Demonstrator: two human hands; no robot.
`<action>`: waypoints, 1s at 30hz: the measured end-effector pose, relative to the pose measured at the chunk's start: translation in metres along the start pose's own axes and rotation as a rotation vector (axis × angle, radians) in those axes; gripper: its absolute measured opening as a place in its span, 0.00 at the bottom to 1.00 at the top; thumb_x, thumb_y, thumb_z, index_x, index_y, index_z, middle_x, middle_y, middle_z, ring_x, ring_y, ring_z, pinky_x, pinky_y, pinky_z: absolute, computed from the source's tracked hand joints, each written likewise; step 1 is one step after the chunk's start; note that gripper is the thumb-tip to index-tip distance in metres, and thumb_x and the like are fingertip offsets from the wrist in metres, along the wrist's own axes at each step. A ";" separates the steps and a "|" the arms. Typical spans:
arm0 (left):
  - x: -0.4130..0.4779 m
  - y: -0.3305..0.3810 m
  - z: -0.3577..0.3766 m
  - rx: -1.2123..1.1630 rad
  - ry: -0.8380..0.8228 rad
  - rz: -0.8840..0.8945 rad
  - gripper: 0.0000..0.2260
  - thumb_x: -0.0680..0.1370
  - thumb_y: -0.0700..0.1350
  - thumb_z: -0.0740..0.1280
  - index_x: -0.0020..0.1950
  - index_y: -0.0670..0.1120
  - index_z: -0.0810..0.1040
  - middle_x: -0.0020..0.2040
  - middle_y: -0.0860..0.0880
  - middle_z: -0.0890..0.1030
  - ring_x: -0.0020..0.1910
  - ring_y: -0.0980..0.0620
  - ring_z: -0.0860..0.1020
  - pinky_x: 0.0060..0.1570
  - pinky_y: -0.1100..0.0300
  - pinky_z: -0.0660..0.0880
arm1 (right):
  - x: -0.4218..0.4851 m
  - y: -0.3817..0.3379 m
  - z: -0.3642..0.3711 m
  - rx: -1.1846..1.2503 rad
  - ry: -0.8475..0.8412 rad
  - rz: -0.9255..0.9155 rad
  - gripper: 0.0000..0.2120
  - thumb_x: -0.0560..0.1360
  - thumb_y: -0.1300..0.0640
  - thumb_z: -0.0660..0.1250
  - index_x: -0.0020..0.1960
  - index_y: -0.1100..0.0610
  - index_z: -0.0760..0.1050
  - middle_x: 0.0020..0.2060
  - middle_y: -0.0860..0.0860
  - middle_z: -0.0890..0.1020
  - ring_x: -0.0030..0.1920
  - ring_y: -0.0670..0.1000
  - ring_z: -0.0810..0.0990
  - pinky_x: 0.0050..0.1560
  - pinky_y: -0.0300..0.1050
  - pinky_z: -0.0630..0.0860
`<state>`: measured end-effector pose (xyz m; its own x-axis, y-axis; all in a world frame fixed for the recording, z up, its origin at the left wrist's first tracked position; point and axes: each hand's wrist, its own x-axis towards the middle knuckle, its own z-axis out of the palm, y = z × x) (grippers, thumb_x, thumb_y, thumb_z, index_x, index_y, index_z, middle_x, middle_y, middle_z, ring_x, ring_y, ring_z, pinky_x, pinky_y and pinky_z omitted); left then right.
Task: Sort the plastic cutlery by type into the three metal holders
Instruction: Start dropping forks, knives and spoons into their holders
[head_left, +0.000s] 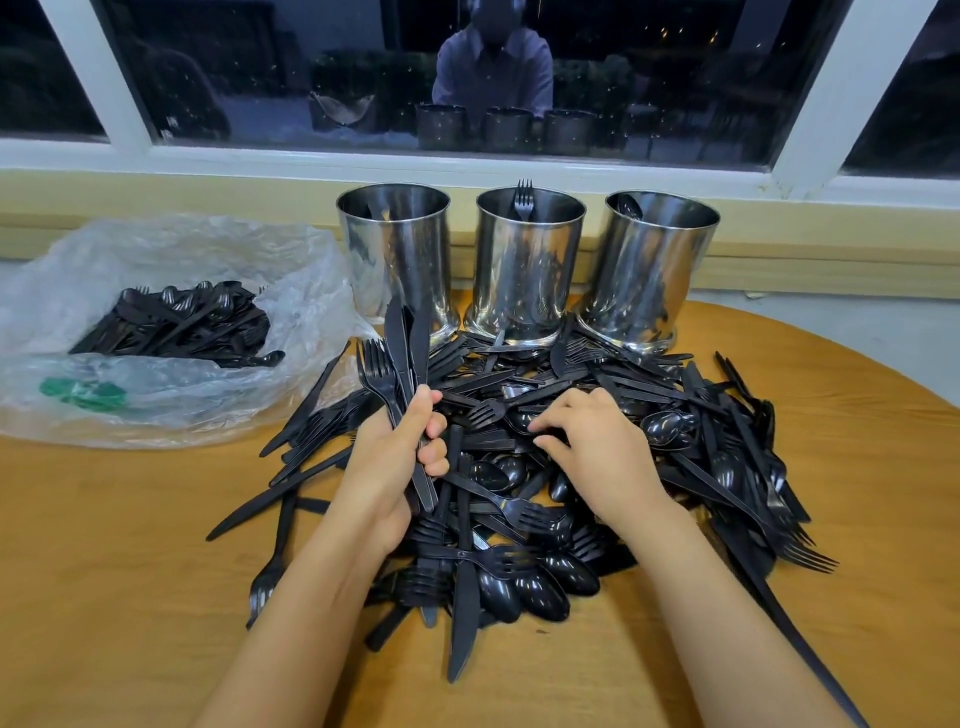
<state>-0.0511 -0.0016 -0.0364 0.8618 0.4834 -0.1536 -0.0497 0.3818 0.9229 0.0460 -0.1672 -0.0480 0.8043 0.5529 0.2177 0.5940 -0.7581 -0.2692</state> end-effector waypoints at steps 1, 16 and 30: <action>0.000 0.000 0.000 0.000 0.001 -0.002 0.09 0.83 0.48 0.61 0.53 0.43 0.75 0.33 0.51 0.69 0.26 0.57 0.63 0.25 0.66 0.65 | 0.000 0.000 0.001 -0.027 0.015 -0.013 0.09 0.79 0.49 0.64 0.58 0.46 0.79 0.54 0.42 0.77 0.58 0.48 0.68 0.44 0.41 0.71; 0.001 0.003 -0.002 -0.118 -0.010 -0.113 0.10 0.83 0.47 0.61 0.53 0.41 0.75 0.33 0.50 0.73 0.24 0.58 0.65 0.23 0.67 0.65 | -0.001 -0.002 -0.025 1.238 0.155 0.151 0.07 0.78 0.63 0.65 0.43 0.58 0.78 0.34 0.47 0.81 0.36 0.48 0.80 0.35 0.38 0.75; -0.003 0.003 -0.004 -0.056 -0.316 -0.293 0.12 0.75 0.43 0.68 0.57 0.38 0.77 0.49 0.38 0.76 0.22 0.60 0.63 0.21 0.70 0.62 | -0.002 0.003 -0.016 1.021 0.110 -0.043 0.06 0.74 0.67 0.70 0.44 0.58 0.76 0.48 0.51 0.79 0.47 0.48 0.79 0.51 0.41 0.77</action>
<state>-0.0560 0.0006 -0.0345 0.9554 0.0869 -0.2822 0.1998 0.5136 0.8345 0.0455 -0.1760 -0.0346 0.8065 0.4993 0.3167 0.3938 -0.0540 -0.9176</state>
